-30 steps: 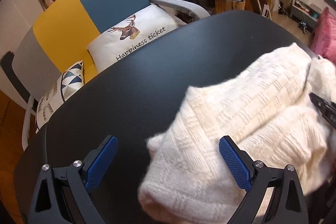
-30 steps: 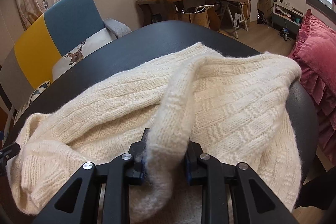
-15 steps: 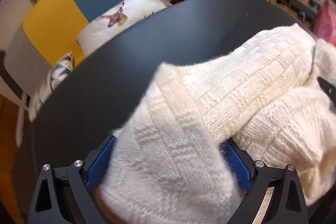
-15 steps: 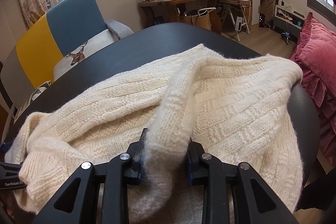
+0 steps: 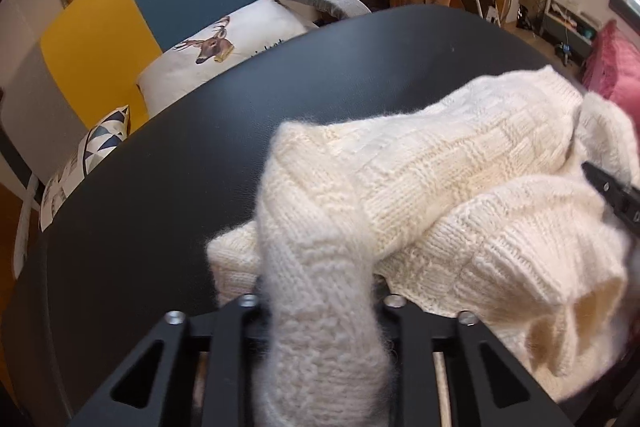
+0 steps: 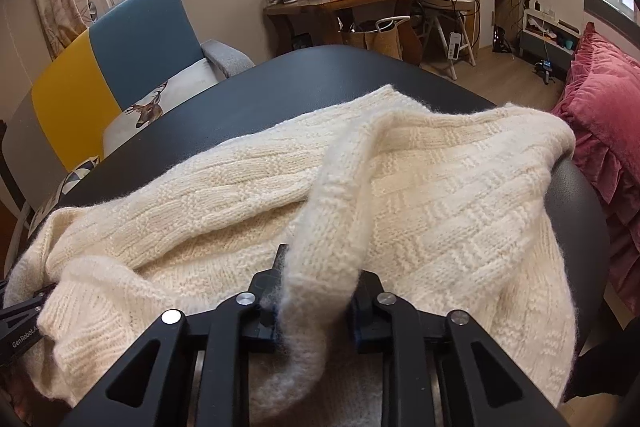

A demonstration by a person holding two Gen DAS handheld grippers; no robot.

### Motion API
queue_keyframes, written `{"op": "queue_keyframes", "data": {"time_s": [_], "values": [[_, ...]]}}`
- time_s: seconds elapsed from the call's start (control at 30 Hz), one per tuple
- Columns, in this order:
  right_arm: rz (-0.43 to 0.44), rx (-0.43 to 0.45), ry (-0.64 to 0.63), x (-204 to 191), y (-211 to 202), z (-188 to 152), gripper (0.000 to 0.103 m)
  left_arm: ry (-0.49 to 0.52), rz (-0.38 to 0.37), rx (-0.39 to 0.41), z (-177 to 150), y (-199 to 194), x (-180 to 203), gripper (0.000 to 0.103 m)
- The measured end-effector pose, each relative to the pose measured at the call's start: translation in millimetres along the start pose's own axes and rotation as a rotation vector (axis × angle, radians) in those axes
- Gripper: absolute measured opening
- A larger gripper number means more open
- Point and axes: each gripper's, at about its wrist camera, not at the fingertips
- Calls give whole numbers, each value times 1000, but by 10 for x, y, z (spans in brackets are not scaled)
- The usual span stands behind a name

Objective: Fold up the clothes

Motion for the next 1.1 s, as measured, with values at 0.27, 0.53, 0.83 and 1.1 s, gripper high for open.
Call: {"op": "queue_keyframes", "data": {"time_s": [0.27,0.53,0.83,1.1], "values": [[47,-39,3,-140,1,-36,10,-62,-15,15,-52,-111,-326,19],[64,-114,-79,-565,192,-120,10,-111,17,-16,-329,40,-689,19],[92,-186,-177,-1184,455,-226,10,-184,83,-42,-768,161,-1186,20],[81,-217,-237,-1552,593,-306,10,-251,100,-59,-1048,162,-1535,20]]}}
Point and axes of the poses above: each gripper's, at about its wrist camera, not at the fingertips, and y roughly the way its jaws point, x to its right, z to its top, and after that the axes turned 14 degrees about z, right-handed
